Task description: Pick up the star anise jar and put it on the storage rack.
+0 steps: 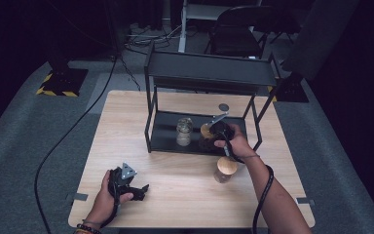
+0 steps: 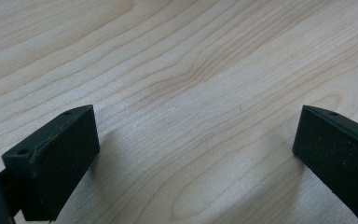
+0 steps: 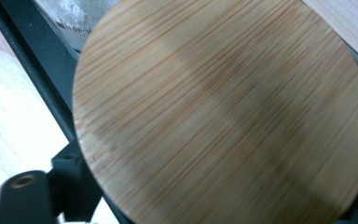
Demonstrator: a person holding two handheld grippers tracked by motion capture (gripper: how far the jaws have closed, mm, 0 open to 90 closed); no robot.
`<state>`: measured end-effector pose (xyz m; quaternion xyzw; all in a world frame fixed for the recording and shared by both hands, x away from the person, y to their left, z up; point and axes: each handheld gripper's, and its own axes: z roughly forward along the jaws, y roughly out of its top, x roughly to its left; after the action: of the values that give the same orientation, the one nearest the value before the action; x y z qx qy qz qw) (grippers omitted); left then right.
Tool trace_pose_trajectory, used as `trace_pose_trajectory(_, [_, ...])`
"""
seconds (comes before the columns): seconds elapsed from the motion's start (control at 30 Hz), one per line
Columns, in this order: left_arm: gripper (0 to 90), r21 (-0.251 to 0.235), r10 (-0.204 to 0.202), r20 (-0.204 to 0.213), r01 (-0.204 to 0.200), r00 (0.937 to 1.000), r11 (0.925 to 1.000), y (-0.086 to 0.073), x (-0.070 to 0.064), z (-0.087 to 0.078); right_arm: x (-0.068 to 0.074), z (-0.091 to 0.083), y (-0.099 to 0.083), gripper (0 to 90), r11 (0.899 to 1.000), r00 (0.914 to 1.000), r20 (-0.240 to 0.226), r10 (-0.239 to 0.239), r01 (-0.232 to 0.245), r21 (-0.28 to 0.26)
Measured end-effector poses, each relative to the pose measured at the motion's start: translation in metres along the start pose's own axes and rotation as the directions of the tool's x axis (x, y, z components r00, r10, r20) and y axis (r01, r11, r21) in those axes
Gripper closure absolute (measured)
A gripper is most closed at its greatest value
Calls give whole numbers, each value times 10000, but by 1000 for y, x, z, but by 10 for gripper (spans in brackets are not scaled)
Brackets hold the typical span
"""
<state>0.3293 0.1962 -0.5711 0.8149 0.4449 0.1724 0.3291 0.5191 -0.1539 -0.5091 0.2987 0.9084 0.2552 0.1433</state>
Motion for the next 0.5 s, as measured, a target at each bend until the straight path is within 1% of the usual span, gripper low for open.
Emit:
trace_pose_trajectory(0.13, [0,2,-3,2,3,10000,10000,0,0,0,0,0,-1,69,10000,9998,202,82,-82,-11])
trace_pose_trajectory(0.2, [0,1,-2,1,2,10000,10000,0,0,0,0,-1,-1,63,9999,9996,269,77,-74,-108])
trace_pose_trajectory(0.27, [0,13,-14,1,14,10000,10000,0,0,0,1,-2,-1,51,9998,9996,261,122,-117,-188])
trace_pose_trajectory(0.5, [0,0,-4,0,4,10000,10000,0,0,0,3,-5,-1,46,9990,9996,259,-135,146,-434])
